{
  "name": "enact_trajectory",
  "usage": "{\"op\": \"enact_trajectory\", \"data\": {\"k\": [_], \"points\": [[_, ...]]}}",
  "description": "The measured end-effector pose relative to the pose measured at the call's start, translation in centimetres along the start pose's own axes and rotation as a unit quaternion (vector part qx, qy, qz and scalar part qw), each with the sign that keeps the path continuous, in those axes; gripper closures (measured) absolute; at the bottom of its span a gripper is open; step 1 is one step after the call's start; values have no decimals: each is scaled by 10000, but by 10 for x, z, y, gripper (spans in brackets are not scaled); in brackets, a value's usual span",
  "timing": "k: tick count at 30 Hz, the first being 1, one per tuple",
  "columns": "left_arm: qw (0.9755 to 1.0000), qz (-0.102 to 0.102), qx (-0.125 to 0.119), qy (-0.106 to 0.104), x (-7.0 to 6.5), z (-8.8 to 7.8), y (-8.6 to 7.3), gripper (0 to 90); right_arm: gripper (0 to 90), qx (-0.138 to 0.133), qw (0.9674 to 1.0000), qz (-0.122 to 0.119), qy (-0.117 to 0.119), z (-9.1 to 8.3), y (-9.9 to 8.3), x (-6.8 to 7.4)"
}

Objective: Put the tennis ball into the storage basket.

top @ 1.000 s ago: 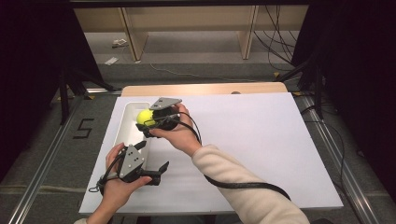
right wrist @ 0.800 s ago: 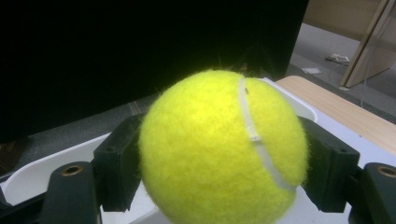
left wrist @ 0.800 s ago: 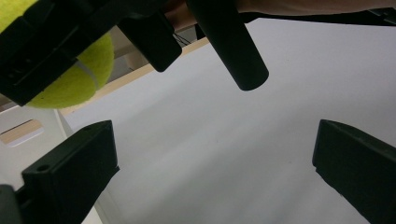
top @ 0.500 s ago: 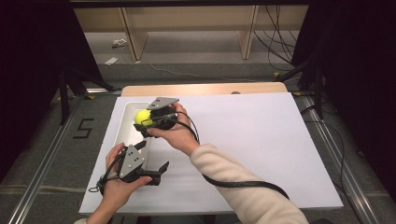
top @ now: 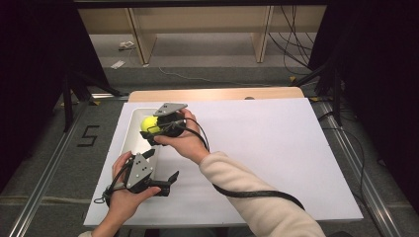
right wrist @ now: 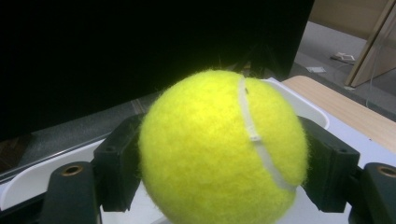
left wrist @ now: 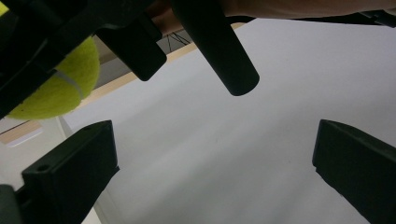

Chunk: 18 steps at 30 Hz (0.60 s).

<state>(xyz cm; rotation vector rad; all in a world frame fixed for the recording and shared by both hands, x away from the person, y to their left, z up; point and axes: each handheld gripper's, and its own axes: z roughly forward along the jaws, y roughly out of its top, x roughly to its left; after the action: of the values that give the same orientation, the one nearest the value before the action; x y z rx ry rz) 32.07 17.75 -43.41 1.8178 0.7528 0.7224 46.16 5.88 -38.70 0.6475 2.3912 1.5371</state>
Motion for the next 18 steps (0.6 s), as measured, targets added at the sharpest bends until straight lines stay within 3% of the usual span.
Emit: {"op": "enact_trajectory", "data": {"k": [18], "points": [[10000,1,3,-3,0,0,0,0,263,40,10000,4,21,6,3,1]]}}
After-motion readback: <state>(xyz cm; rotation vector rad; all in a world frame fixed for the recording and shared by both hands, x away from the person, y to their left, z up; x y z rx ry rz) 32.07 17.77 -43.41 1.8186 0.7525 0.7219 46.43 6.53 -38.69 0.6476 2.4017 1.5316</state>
